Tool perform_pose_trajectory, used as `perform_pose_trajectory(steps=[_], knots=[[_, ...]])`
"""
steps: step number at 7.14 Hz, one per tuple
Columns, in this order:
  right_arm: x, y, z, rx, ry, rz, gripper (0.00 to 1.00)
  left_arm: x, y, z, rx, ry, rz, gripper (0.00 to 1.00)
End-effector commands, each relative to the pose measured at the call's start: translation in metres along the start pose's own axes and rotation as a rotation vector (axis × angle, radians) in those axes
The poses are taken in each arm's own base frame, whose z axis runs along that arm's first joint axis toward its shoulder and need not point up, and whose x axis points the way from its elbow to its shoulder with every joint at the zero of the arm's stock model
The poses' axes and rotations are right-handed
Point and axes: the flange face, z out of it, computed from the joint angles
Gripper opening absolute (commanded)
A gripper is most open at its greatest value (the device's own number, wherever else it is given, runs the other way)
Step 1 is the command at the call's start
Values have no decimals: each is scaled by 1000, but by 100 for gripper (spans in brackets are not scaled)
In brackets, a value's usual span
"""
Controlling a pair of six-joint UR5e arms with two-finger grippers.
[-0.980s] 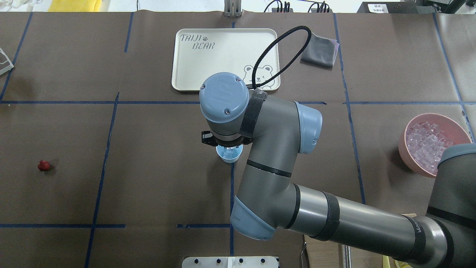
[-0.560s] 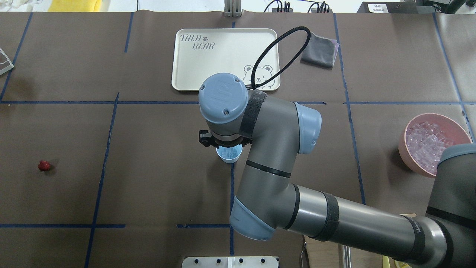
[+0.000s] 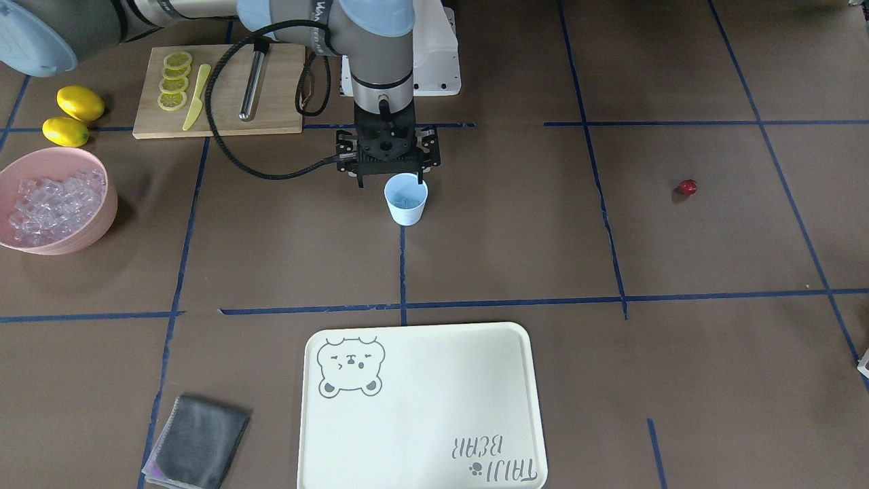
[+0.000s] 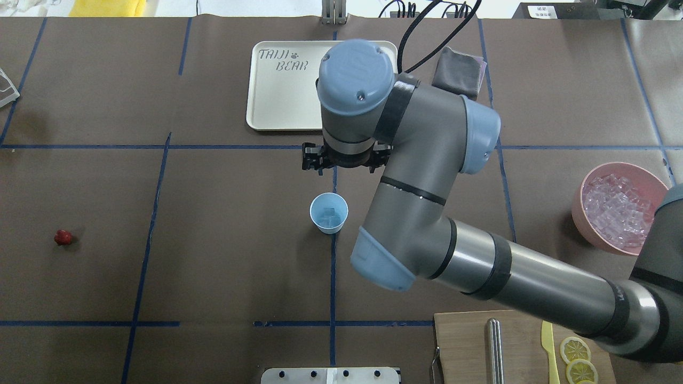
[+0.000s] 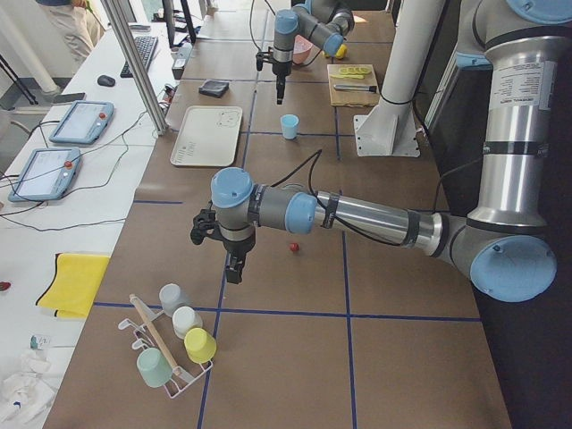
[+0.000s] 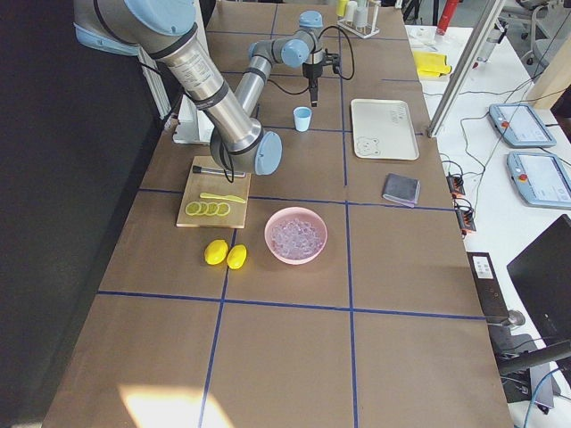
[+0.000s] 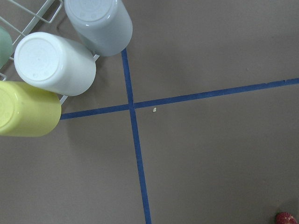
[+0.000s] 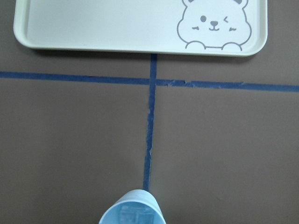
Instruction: Put ice and strawberries in cup
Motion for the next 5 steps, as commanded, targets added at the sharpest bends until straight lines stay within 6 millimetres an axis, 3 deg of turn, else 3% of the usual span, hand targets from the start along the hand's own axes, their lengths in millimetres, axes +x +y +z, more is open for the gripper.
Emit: perform_pose_trajectory(steps=[1,2,3,4,5], knots=[[91,-71,-43,6,-26,-89,100,-1,2,0,0,-1,6,100],[149,-95,-64,-19,-61,-135,100,-2,3,1,-2,-1,4,100],[228,-107,-75,-19,-63,-208,100,-1,3,1,-3,-1,3,100],[323,-107,-89,-11,-37,-274,100,1,1,-2,2,-2,7,100],[404,-99,-101,-19,-19,-379,100,1,2,-1,1,-4,9,100]])
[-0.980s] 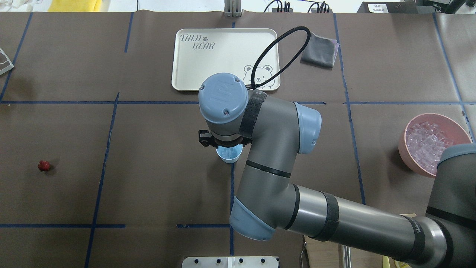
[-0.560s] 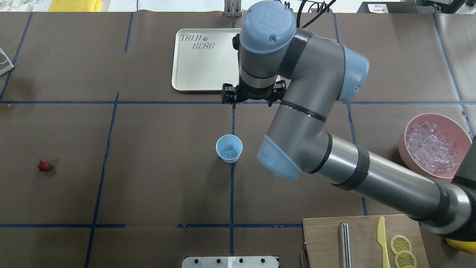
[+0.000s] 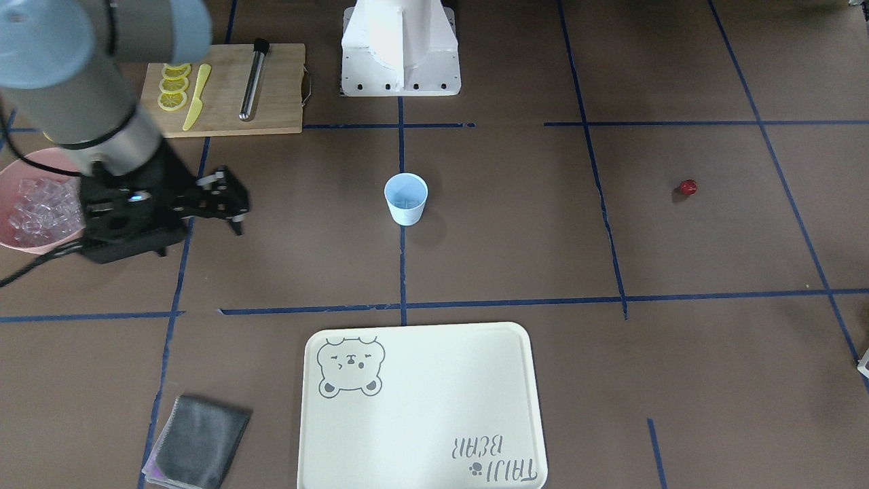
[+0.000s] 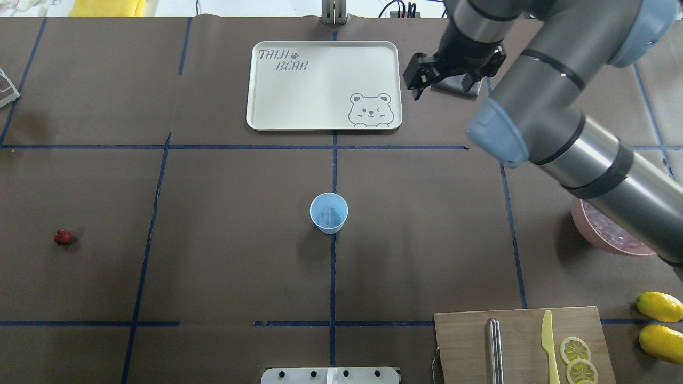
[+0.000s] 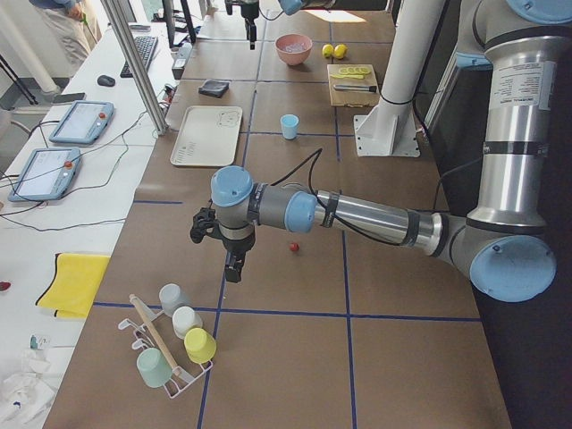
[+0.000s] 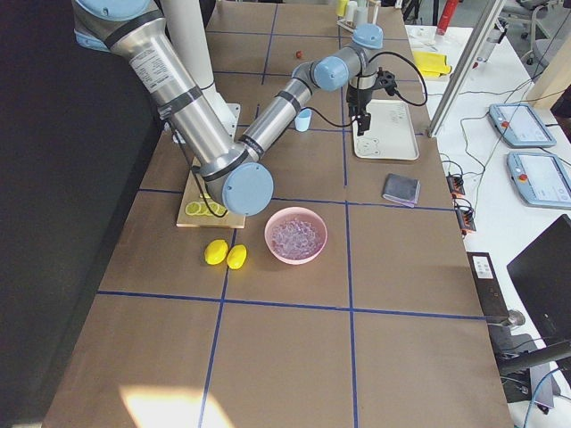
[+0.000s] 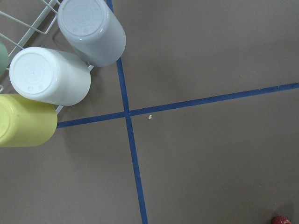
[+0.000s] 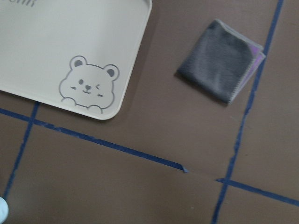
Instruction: Put ice and strawberries in cup
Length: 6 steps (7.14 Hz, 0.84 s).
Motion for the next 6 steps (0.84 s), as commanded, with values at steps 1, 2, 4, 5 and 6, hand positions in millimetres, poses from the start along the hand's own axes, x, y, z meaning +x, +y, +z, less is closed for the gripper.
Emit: perform_pose_trajectory(steps=[1,2,4,5,6], knots=[[172,73,-34,-29,46,-184,100,1,1,0,-2,0,3,100],[241,117,-40,-38,20,-221,100,0,2,1,-3,0,0,100],[354,239,-39,-44,24,-127,100,5,1,-2,4,-1,8,100],[387,297,-31,-62,20,-12,100,18,-2,2,0,5,33,100],[398,333,-20,-89,13,88,100,33,-4,7,-6,10,62,100]])
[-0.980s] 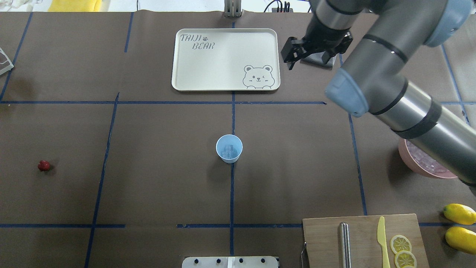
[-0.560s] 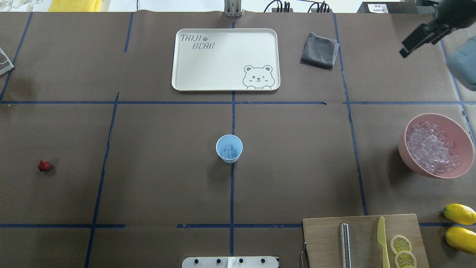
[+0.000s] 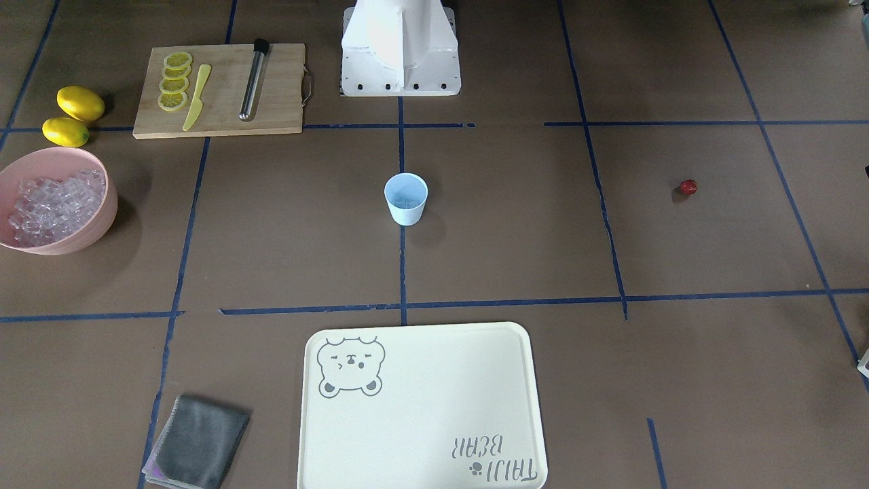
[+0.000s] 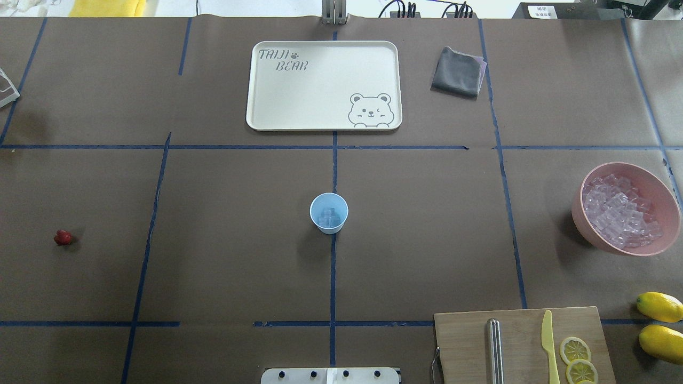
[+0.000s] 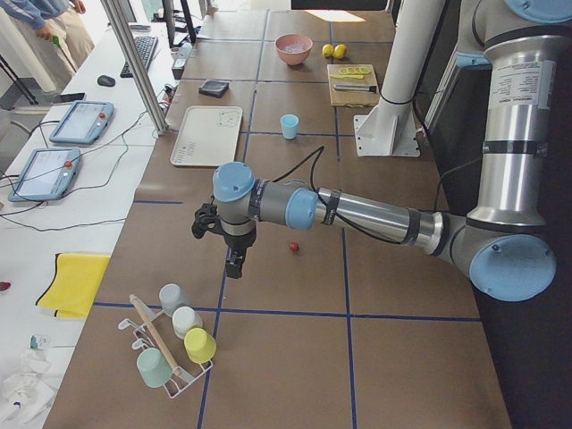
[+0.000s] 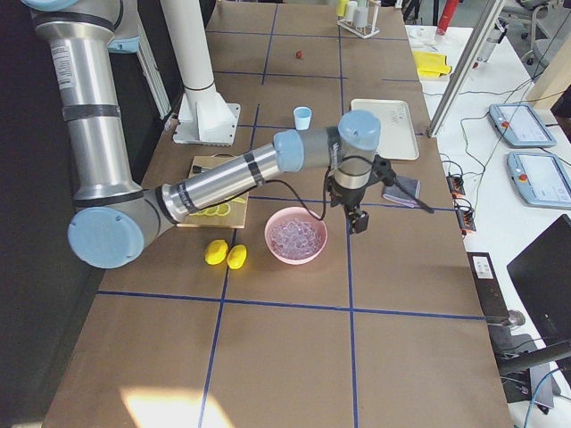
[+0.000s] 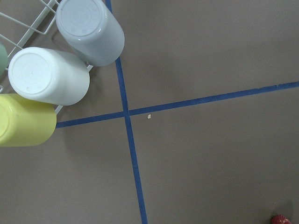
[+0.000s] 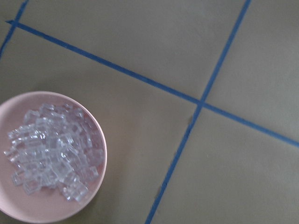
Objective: Put ice and strawberries in cup
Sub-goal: 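Move the left gripper down toward the red strawberry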
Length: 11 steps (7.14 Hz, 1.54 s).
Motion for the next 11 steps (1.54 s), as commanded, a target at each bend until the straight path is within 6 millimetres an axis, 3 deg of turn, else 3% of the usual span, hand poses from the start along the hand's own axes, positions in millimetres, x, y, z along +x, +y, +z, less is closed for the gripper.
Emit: perform_pose_trajectory(steps=[1,3,5,6,9,11], knots=[[23,65,22,-41,-10,184,100,19,-3,9,-15,6,32,100],[34,63,39,-46,22,167,100,34,13,43,-62,15,1,100],[28,57,52,-44,57,176,100,50,49,76,-17,45,-36,100],[29,58,53,-45,57,177,100,70,55,88,4,71,-66,100],[28,63,54,-44,55,175,100,145,66,147,9,12,-84,100],[27,62,53,-42,54,173,100,175,76,170,24,-7,-64,100]])
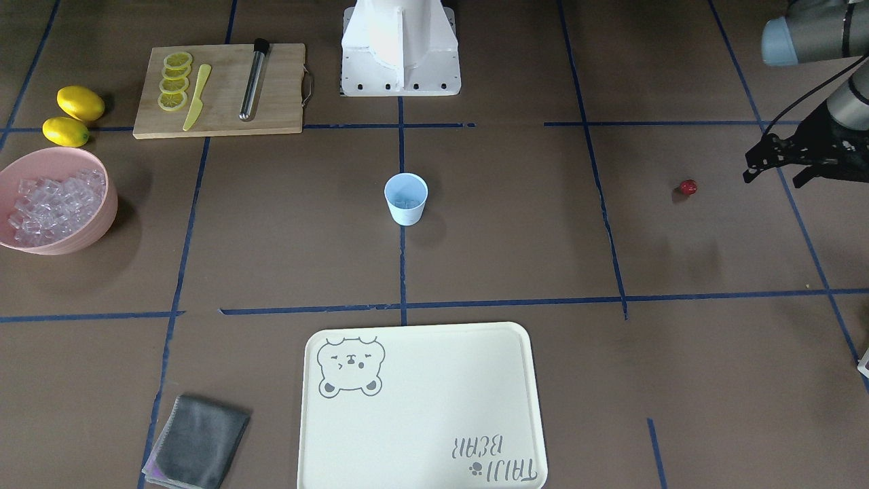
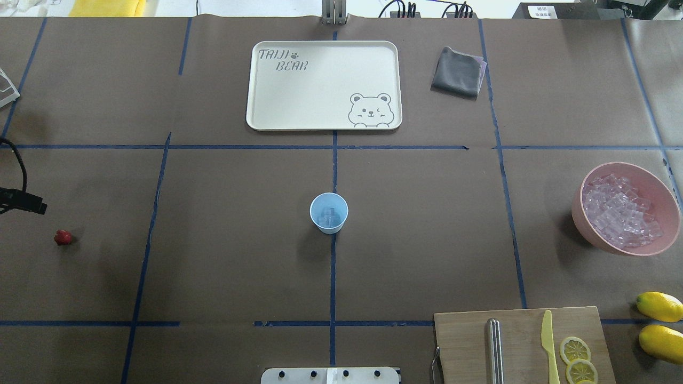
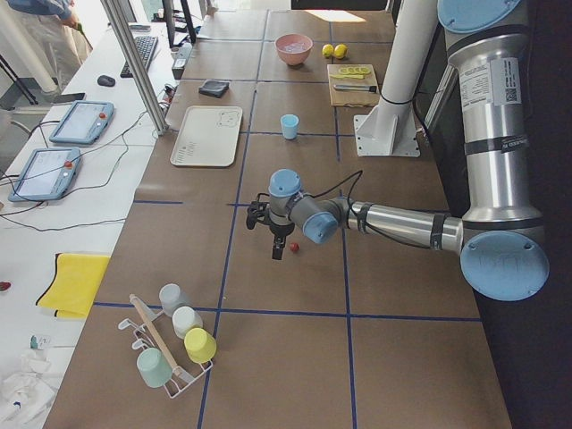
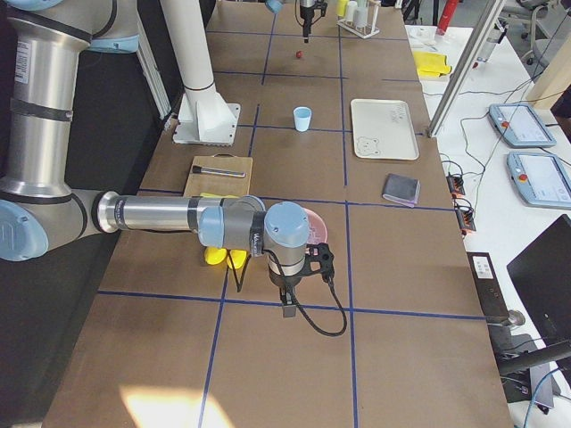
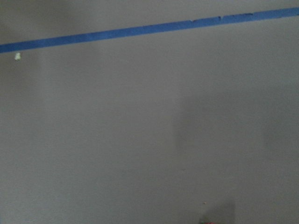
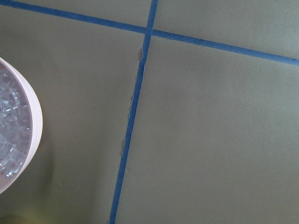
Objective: Put ice and strawberries in cup
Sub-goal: 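Close the left gripper on the red strawberry and lift it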
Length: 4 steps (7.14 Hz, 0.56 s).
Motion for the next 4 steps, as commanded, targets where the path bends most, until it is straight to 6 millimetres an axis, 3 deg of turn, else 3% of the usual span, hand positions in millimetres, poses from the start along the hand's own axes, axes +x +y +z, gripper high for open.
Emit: perform_pose_trajectory(steps=[1,4], knots=[[-1,0,-1,2,0,-2,100,25,13,20,-7,-1,19,100],[-1,0,-1,3,0,-1,100,30,26,46,-25,-7,60,100]])
